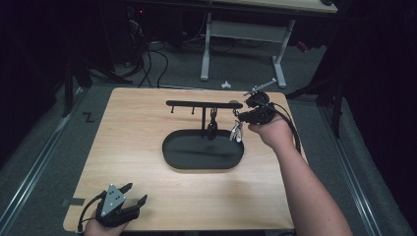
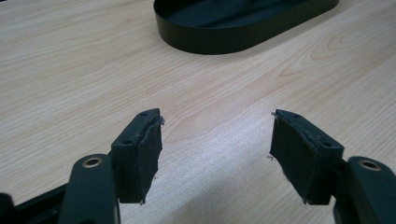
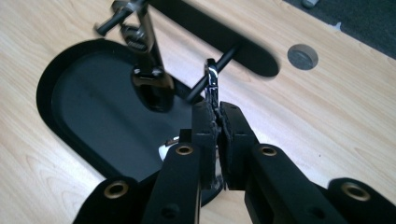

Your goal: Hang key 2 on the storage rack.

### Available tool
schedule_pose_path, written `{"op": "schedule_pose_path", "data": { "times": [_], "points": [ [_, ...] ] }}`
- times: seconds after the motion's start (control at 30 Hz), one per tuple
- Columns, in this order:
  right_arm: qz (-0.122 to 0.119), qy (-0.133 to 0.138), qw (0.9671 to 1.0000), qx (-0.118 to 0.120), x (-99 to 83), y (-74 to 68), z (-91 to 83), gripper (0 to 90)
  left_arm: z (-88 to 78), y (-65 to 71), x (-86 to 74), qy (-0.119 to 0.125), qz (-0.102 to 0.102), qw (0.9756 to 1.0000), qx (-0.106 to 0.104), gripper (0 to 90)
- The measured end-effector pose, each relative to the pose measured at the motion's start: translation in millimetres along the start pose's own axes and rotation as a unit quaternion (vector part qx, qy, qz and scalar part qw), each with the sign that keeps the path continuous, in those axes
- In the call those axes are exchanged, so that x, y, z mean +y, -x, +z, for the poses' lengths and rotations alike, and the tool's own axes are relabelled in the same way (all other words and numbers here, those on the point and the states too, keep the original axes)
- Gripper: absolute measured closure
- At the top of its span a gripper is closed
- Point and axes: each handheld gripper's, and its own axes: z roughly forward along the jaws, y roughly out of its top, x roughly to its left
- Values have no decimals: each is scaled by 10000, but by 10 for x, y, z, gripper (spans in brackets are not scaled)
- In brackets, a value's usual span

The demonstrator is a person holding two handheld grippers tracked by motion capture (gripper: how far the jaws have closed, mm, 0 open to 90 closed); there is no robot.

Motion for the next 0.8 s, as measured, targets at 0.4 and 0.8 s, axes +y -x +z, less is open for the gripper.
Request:
{"op": "schedule_pose_path", "data": {
  "times": [0.4,0.8],
  "points": [
    [106,106,9994,-323,-69,73,135,689,-6,-9,-1,12,-17,10000,5,342],
    [27,272,9979,-594,-681,-2,252,488,24,28,7,-60,50,10000,-18,341]
  ]
}}
